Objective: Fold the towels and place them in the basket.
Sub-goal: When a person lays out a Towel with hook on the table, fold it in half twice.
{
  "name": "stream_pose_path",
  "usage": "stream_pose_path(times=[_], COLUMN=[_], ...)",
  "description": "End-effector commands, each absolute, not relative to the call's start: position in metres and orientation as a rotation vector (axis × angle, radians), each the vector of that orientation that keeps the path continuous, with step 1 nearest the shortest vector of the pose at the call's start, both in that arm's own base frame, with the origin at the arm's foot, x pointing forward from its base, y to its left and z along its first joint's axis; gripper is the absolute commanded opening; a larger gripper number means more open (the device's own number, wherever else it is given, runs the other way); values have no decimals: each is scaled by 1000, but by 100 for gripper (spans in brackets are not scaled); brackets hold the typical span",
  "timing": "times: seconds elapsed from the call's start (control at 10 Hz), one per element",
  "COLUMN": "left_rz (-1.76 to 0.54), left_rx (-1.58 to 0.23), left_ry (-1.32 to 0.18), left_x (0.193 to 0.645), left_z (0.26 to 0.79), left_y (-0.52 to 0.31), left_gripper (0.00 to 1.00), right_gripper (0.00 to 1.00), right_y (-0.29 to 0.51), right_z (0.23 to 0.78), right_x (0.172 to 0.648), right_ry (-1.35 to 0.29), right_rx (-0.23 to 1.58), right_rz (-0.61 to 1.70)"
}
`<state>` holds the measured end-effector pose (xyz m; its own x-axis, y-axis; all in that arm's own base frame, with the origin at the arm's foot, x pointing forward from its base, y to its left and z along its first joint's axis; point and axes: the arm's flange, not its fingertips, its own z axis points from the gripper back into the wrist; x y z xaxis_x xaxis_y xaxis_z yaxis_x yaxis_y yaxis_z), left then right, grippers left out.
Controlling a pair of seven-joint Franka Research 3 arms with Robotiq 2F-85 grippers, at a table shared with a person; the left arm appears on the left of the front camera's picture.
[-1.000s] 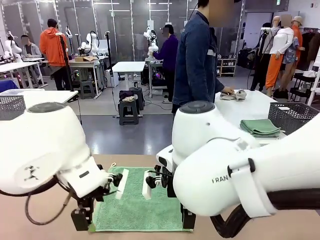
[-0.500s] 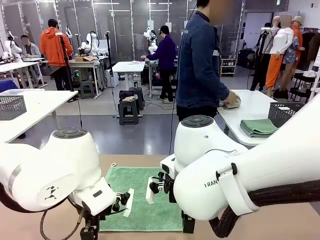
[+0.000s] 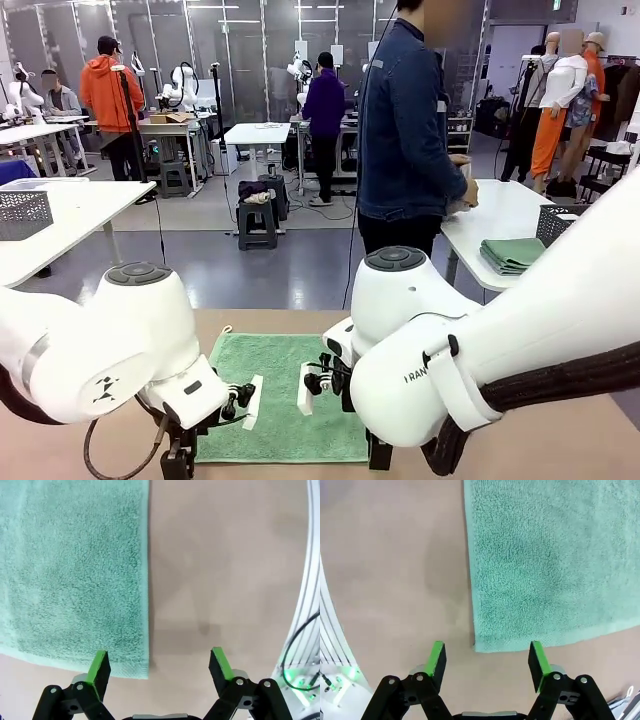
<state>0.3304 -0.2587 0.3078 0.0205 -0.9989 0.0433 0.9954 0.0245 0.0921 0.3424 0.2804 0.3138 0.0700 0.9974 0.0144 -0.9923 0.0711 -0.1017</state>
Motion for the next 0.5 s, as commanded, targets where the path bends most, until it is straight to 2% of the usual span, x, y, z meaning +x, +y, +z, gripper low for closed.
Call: stream_pose_path(times=[0.0,0.4], left_rz=[-1551,-1554], left_rx=[76,94], left_ry=[-139,-139], left_x=[287,290], left_z=[286,284], left_y=[-221,-221], left_gripper=[100,100], right_gripper=[83,83], right_y=[279,278], right_z=[307,298], right_x=[344,343], right_ry=[-79,-39], right_rx=[-76,-52], right_rz=[1512,1469])
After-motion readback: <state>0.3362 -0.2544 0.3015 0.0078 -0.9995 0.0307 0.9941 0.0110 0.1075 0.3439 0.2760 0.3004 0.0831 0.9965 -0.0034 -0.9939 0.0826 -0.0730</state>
